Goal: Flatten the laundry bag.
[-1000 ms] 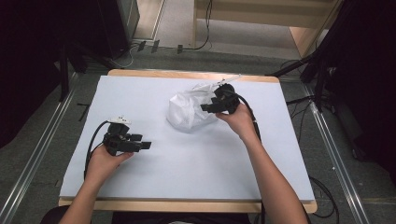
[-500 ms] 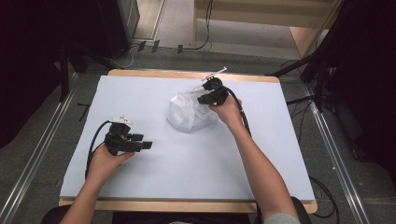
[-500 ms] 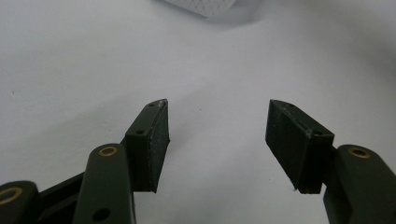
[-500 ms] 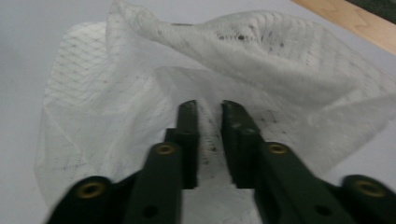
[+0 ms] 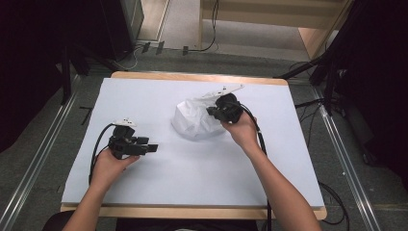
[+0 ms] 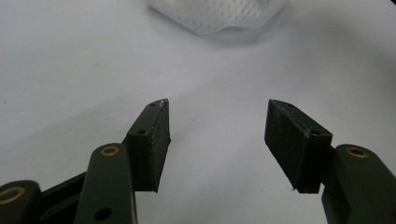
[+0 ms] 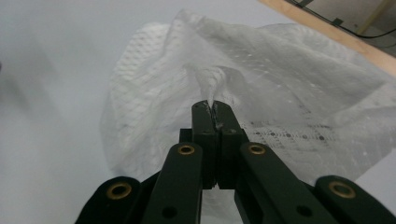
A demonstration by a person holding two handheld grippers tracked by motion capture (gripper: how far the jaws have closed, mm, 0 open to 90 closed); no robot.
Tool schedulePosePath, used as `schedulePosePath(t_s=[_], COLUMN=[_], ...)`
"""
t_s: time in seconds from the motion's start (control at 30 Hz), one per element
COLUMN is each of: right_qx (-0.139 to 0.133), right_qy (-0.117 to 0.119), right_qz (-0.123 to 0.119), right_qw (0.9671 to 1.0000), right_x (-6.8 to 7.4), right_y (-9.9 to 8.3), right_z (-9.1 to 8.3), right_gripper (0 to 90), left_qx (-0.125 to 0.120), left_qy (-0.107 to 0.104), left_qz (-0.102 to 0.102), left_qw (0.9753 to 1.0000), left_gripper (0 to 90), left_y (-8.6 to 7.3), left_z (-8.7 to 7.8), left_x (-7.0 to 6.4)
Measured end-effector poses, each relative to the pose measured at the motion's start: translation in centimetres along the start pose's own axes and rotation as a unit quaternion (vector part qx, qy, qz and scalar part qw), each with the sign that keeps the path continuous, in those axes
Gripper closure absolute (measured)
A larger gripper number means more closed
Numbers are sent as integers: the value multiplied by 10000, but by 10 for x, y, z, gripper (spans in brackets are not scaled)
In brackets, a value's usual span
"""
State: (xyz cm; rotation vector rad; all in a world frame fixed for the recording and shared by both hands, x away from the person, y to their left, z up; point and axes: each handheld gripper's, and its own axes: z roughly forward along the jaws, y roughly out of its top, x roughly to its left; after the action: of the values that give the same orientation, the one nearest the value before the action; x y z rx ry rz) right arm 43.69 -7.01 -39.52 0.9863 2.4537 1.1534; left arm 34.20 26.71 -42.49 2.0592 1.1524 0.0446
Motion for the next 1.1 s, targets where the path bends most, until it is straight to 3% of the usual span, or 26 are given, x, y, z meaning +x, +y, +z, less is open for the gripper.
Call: schedulePosePath(t_s=[0.13,0.3,0.37,0.63,0.8,0.83,0.93,1.1], right_qx=[75,171,220,347,430,435,391,215], right_qy=[55,289,423,530,575,630,668,703], right_qz=[-110,32,207,428,407,419,418,420], right_qw=[9999,9994,9986,9971,9966,9962,9961,9964], right_x=[14,23,26,36,40,41,44,47], right_y=[-16,-32,-40,-66,-73,-74,-74,-64], right_z=[-3,-2,-1,-4,-8,-14,-24,-52], right_gripper=[900,900,900,900,885,809,751,747], left_qx=[39,111,116,199,210,224,221,213], left_qy=[-77,-78,-84,-115,-133,-145,-169,-160], left_qz=[-3,63,48,192,204,235,240,239], left_qw=[10000,9999,9999,9996,9995,9994,9993,9994], left_gripper=[427,429,429,431,431,431,430,430], left_y=[4,7,8,12,15,16,18,19], left_z=[5,8,9,12,15,16,17,17], left_x=[-3,-4,-5,-5,-5,-4,-4,-3])
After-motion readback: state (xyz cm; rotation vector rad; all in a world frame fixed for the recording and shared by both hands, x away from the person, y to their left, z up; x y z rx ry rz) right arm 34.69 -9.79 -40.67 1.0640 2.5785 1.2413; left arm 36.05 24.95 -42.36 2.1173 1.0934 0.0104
